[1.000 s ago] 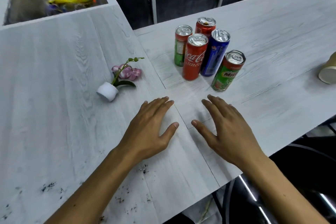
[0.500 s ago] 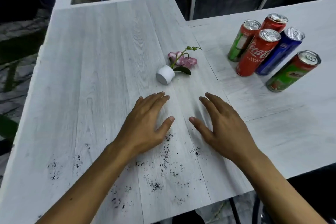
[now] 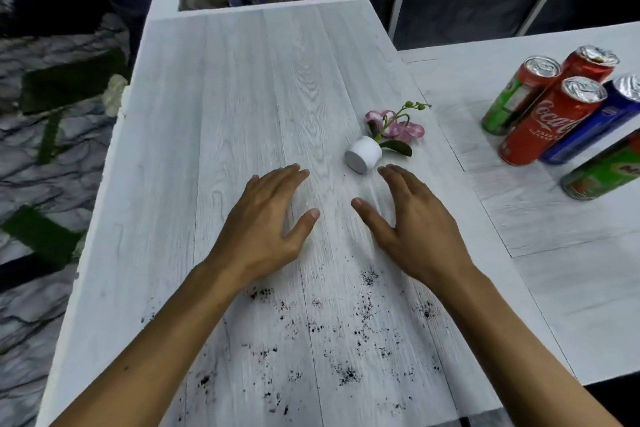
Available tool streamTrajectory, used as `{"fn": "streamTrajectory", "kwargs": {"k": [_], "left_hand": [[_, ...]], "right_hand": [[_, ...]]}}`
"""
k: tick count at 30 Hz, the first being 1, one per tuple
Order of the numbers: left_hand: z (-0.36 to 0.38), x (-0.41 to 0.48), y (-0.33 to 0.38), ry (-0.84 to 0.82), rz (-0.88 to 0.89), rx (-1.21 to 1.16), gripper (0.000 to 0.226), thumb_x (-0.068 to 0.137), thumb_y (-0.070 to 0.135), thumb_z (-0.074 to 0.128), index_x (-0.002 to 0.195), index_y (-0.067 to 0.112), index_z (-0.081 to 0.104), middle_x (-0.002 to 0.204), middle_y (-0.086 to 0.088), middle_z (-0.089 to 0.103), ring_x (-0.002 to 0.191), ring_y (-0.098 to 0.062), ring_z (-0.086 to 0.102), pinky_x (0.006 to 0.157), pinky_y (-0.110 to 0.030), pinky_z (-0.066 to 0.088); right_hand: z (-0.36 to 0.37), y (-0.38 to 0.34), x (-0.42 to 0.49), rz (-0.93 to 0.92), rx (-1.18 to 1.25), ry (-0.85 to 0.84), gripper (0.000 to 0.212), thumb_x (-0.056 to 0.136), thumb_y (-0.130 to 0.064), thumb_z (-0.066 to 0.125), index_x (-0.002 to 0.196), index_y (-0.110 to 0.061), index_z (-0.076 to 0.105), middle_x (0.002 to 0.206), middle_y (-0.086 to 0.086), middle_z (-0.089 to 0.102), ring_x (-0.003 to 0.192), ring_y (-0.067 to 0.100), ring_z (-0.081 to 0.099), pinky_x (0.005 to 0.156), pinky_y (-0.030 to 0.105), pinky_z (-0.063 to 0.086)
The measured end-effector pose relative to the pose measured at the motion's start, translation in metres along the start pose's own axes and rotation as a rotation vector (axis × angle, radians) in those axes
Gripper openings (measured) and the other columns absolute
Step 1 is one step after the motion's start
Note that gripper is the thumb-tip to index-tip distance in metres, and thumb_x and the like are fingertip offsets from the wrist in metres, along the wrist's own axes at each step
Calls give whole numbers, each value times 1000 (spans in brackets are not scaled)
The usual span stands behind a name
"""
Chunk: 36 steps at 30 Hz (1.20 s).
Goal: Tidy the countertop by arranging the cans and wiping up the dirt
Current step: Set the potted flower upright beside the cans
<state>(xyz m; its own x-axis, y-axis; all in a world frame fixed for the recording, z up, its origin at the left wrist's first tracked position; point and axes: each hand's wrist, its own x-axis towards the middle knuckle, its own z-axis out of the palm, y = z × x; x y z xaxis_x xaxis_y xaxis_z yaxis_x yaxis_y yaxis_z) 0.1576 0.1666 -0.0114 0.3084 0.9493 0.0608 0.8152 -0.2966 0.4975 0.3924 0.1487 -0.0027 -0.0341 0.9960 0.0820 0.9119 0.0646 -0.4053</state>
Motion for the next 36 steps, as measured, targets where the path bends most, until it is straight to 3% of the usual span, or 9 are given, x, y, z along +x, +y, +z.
{"fn": "streamTrajectory", "kwargs": {"k": [6, 9, 14, 16, 18, 21, 23, 31, 36], "left_hand": [[0, 15, -9, -6, -10, -10, 65, 101, 53, 50, 158, 27, 34, 166, 7, 30, 154, -10, 23, 128, -35, 10], [2, 22, -11, -8, -5, -20, 64, 101, 51, 51, 158, 26, 35, 166, 7, 31, 154, -11, 24, 128, -33, 9], [5, 31, -14, -22, -3, -23, 65, 101, 50, 53, 158, 24, 36, 166, 6, 32, 154, -11, 25, 129, -35, 9], [6, 34, -15, -25, 3, -20, 65, 101, 50, 53, 158, 23, 37, 165, 5, 33, 154, -11, 25, 129, -36, 10], [8, 36, -17, -27, 6, -16, 65, 101, 50, 52, 158, 23, 37, 165, 5, 33, 154, -11, 25, 129, -36, 9], [10, 39, -19, -34, 6, -15, 65, 101, 51, 52, 158, 23, 36, 166, 5, 32, 154, -10, 25, 129, -37, 10], [11, 40, -21, -35, 11, -15, 64, 101, 50, 52, 158, 23, 36, 165, 5, 33, 154, -11, 25, 129, -38, 10], [15, 48, -25, -35, 29, -13, 64, 101, 49, 54, 157, 23, 38, 165, 3, 35, 153, -13, 28, 128, -36, 9], [18, 52, -29, -54, 42, -11, 65, 100, 54, 49, 157, 24, 38, 165, 3, 35, 153, -13, 29, 128, -37, 11]], "right_hand": [[7, -3, 33, 148, 125, 63, 69, 96, -69, 48, 142, -18, 53, 138, 2, 62, 120, 22, 60, 82, 31, 45], [8, 0, 50, 257, 213, 101, 67, 93, -71, 48, 133, -19, 61, 121, 1, 70, 103, 18, 65, 64, 24, 37], [10, 6, 75, 412, 273, 50, 68, 91, -75, 47, 123, -20, 69, 116, 0, 72, 106, 22, 65, 76, 30, 38], [12, 8, 81, 450, 283, 27, 69, 89, -77, 47, 116, -19, 72, 116, 0, 72, 105, 23, 64, 76, 31, 39], [14, 10, 85, 475, 293, 14, 66, 88, -79, 47, 100, -19, 72, 103, 2, 71, 97, 24, 63, 71, 32, 39], [16, 10, 90, 506, 321, 5, 58, 86, -79, 49, 64, -26, 47, 73, -2, 53, 74, 23, 53, 56, 31, 30], [18, 10, 92, 514, 333, 3, 58, 86, -79, 50, 61, -27, 41, 69, -3, 50, 70, 21, 52, 54, 30, 28], [20, 6, 99, 582, 388, 25, 62, 82, -82, 54, 68, -21, 54, 77, -2, 63, 75, 20, 60, 57, 29, 33], [24, 0, 103, 611, 411, 43, 56, 81, -80, 59, 67, -26, 54, 74, -6, 60, 68, 11, 55, 60, 30, 37]]}}
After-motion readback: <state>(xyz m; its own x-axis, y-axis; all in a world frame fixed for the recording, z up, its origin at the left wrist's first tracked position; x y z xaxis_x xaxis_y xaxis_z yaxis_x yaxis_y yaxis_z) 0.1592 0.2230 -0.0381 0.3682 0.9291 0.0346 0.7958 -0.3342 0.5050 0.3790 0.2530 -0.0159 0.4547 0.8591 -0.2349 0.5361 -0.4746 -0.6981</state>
